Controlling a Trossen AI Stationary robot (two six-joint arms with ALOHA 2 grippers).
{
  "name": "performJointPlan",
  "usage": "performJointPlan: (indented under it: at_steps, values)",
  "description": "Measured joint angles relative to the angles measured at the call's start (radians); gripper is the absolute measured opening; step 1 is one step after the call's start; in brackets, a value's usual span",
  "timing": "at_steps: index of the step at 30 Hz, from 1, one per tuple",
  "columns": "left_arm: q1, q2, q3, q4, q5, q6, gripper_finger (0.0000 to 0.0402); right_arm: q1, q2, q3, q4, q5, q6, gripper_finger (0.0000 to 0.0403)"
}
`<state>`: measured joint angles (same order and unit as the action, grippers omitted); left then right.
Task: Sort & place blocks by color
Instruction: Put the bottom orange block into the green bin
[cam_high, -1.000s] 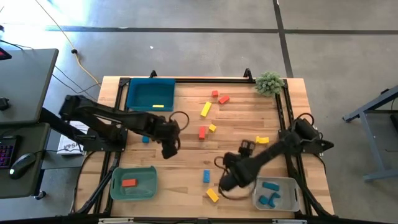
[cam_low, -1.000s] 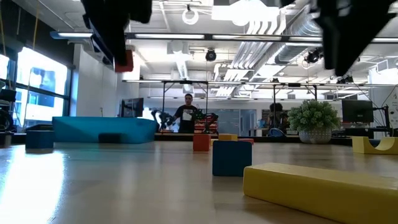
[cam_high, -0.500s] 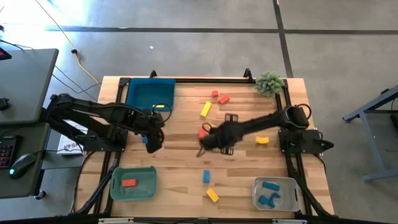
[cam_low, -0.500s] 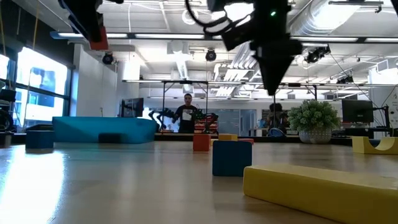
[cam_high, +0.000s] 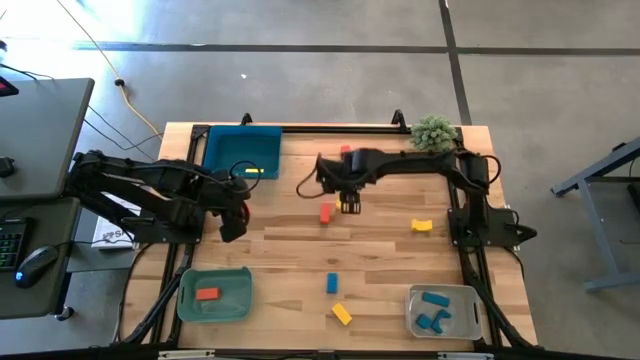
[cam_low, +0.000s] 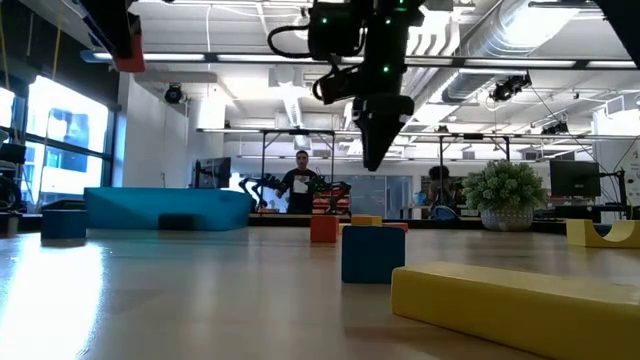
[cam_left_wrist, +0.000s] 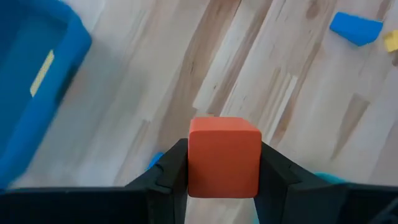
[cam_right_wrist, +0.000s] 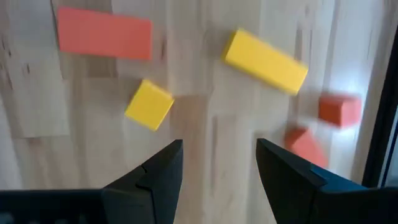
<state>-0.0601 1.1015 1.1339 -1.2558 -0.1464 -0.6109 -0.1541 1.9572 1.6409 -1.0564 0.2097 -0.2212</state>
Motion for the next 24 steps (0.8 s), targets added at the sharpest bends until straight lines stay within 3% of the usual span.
performJointPlan:
  at_steps: [7, 14, 24]
  values:
    - [-0.004, -0.011, 0.000, -0.062, 0.054, -0.203, 0.0104, -0.111, 0.000, 0.001, 0.111, -0.149, -0.343, 0.0191]
    - [-0.056, -0.010, 0.000, -0.086, 0.072, -0.402, 0.0104, -0.172, 0.000, 0.001, 0.156, -0.218, -0.697, 0.0191]
    - [-0.206, -0.009, 0.000, -0.087, 0.197, -0.662, 0.0104, -0.224, 0.000, 0.001, 0.259, -0.334, -0.921, 0.0191]
